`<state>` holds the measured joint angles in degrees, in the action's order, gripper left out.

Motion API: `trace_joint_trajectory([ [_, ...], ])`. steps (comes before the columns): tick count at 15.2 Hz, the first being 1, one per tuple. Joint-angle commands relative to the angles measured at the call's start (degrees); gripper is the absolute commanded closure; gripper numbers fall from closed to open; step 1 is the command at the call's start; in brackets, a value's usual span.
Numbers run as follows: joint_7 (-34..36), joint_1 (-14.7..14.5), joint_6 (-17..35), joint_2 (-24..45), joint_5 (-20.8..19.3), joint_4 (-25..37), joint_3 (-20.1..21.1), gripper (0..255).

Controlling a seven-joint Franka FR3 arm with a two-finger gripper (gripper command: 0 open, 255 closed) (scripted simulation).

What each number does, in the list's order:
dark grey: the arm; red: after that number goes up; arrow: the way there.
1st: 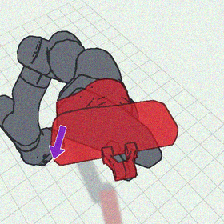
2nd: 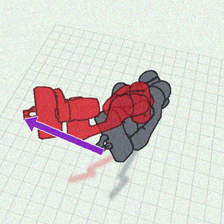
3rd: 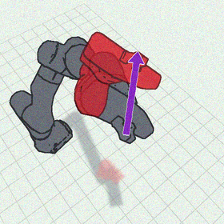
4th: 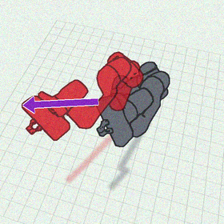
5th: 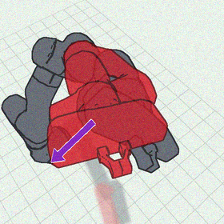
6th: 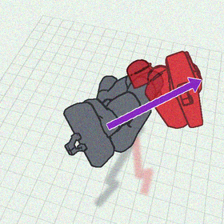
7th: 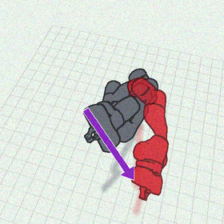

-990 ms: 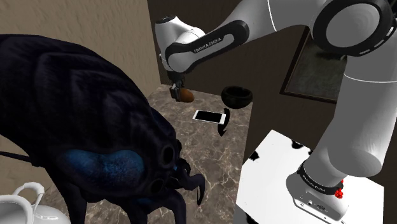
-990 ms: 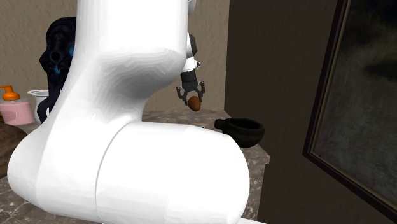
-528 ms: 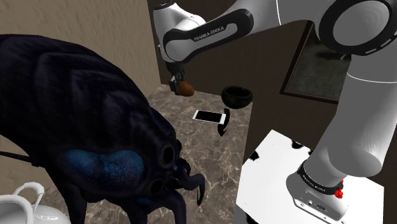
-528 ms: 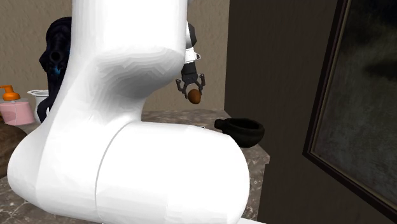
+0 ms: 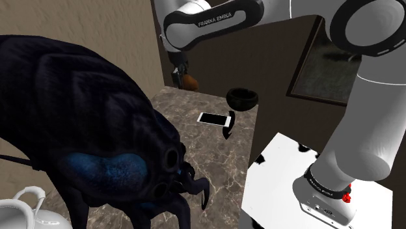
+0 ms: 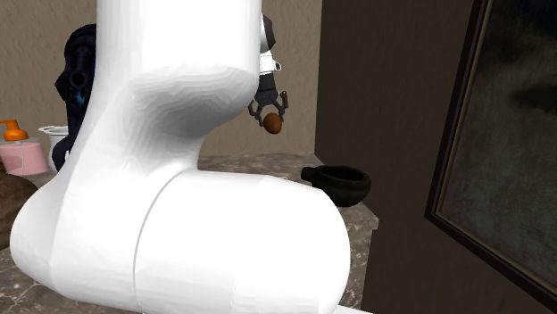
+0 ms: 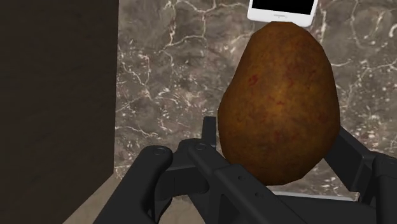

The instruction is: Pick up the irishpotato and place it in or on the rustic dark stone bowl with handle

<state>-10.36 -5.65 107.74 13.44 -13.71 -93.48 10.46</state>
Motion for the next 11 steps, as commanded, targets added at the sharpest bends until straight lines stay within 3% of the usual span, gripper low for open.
trace_joint_trajectory([
  [1,-0.2,-0.1,-1.4,-0.2,0.1,1.2,0.1,255],
  [2,-0.3,-0.1,-1.8,-0.2,0.2,1.6,0.1,255],
  [11,-9.6,5.8,4.5,-15.5,2.9,-18.0,-3.9,255],
])
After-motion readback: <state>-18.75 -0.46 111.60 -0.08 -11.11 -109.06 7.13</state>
